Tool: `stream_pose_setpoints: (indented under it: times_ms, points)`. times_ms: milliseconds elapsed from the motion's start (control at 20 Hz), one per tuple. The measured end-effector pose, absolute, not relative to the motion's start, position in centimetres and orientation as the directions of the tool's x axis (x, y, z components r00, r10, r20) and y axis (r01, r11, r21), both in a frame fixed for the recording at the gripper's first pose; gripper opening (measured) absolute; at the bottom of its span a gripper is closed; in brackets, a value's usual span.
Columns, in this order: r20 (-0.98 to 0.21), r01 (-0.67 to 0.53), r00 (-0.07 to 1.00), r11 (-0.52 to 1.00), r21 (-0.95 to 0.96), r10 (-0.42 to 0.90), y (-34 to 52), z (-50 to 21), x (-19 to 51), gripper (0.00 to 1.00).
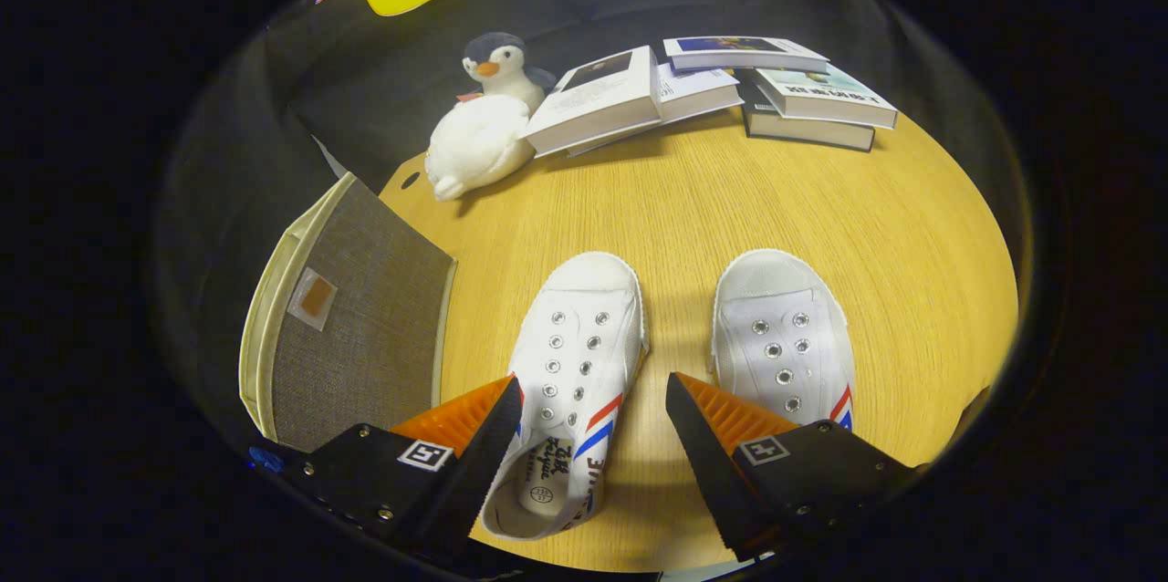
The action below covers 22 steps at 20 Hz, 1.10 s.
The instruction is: Open the storage box then place both shoes into the box .Put the left shoe in first, then the right shoe, with the right side of both shoes facing outward in a uniform manner.
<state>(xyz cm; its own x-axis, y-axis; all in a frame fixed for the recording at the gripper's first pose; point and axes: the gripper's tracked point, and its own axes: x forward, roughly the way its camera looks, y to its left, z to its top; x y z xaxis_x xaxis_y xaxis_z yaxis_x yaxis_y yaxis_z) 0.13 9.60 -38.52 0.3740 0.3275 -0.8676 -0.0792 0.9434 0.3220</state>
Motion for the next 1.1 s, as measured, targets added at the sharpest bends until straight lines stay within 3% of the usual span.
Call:
stream_pose_setpoints:
  times_ms: [100,200,350,400,450,650,750,900,1000,1100]
  points:
    - [-0.88,-0.064,0.354,0.947,0.314,0.316,9.3,-39.3,-0.2,0.97]
    - [-0.891,-0.043,0.333,0.949,0.312,0.308,8.9,-40.1,-0.5,0.84]
    - [-0.889,-0.019,0.32,0.94,0.341,0.328,9.4,-40.4,-0.4,0.84]
    - [-0.888,-0.011,0.312,0.936,0.351,0.336,9.7,-40.5,-0.4,0.73]
    - [-0.891,-0.008,0.307,0.937,0.35,0.336,9.7,-40.8,-0.5,0.68]
    - [-0.881,-0.004,0.288,0.92,0.391,0.376,10.1,-40.8,-0.6,0.66]
    - [-0.88,0.048,0.273,0.908,0.415,0.388,10.0,-40.2,-0.4,0.35]
    - [-0.882,0.036,0.27,0.912,0.409,0.386,10.4,-40.8,-0.4,0.35]
    - [-0.891,0.12,0.278,0.908,0.402,0.358,9.9,-41.1,-0.2,0.09]
    - [-0.889,0.14,0.271,0.898,0.416,0.369,10.1,-40.9,-0.4,0.09]
